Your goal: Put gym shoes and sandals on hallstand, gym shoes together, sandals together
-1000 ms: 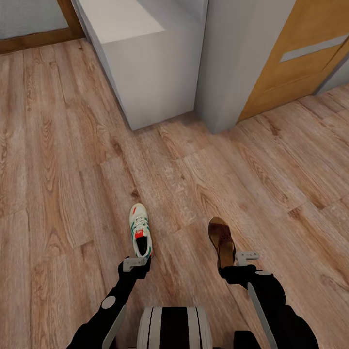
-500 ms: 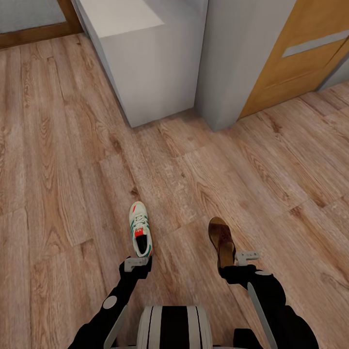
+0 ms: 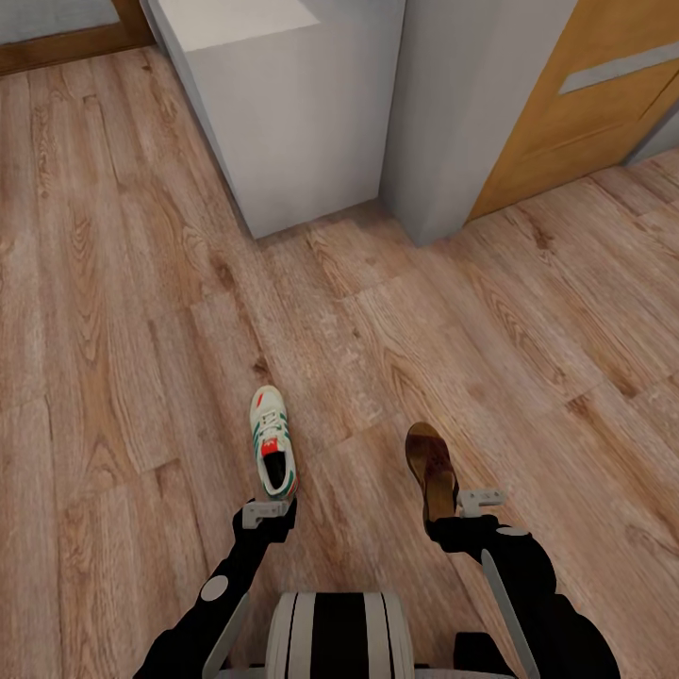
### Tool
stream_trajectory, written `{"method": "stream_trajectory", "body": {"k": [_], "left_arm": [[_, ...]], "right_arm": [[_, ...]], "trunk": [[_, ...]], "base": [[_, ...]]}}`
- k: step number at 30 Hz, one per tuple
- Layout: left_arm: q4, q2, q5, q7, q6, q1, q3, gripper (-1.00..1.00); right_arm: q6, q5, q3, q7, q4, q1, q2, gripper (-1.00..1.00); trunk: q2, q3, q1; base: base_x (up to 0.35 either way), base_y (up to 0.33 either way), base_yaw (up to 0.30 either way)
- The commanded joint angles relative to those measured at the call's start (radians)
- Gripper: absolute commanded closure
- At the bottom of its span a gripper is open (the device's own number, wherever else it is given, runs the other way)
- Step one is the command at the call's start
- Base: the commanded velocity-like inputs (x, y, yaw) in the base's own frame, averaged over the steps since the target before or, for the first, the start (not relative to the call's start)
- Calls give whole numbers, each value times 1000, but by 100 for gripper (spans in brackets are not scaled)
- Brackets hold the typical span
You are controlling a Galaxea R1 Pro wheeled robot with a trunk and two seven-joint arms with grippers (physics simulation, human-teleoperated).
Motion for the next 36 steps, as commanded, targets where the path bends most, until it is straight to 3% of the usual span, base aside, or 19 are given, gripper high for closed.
{"method": "stream_trajectory", "body": {"k": [1,36], "left_arm": [[1,1,10,1,-3,0,-3,-100],[-1,1,8,1,-5,0,-4,-100]], "right_arm": [[5,-1,1,-3,-1,0,0,100],[5,-1,1,-3,-1,0,0,100]], "trunk": [[0,0,0],[0,0,0]], "base": [[0,0,0],[7,-6,0]]}}
